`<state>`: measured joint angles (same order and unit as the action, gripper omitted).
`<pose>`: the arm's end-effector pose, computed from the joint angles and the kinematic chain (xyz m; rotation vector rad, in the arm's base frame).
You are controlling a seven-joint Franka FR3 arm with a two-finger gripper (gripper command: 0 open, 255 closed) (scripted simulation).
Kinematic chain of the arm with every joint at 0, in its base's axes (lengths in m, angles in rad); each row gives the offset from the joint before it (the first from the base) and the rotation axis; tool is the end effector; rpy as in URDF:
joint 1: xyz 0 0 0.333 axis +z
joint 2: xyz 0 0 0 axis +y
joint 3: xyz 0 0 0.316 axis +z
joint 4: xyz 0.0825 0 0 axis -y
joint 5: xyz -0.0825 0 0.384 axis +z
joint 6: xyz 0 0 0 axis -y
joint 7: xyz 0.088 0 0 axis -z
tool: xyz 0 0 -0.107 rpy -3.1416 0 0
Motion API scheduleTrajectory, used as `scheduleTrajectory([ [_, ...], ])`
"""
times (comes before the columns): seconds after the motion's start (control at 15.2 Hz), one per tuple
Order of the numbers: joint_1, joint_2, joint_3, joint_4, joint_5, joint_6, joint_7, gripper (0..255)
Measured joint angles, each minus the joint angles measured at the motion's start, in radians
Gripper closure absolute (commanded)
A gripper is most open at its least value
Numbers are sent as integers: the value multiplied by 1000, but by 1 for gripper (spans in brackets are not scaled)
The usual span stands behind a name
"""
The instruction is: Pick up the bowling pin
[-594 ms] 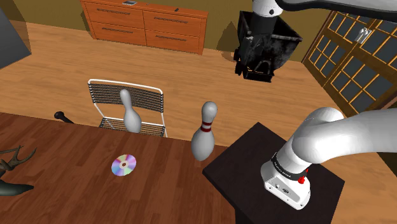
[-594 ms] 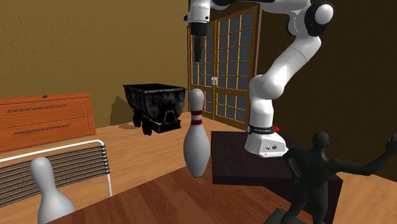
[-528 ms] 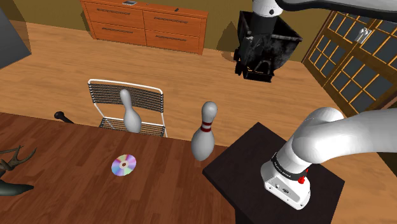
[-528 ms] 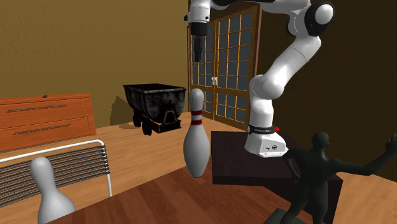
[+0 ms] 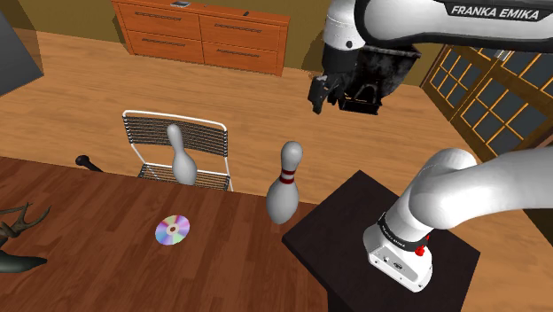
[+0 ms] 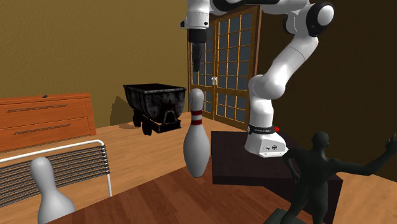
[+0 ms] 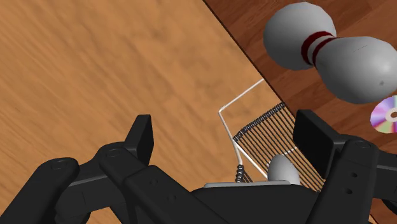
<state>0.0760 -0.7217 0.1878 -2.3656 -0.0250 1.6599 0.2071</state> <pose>0.3203 0.0983 0.5690 2.9972 0.0198 0.0574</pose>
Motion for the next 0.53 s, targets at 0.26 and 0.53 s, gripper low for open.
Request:
scheduleTrajectory([
  [0.26, 34, 32, 71, -26, 54, 46, 73, 0],
  [0.53, 62, 100, 151, -29, 102, 110, 152, 0],
])
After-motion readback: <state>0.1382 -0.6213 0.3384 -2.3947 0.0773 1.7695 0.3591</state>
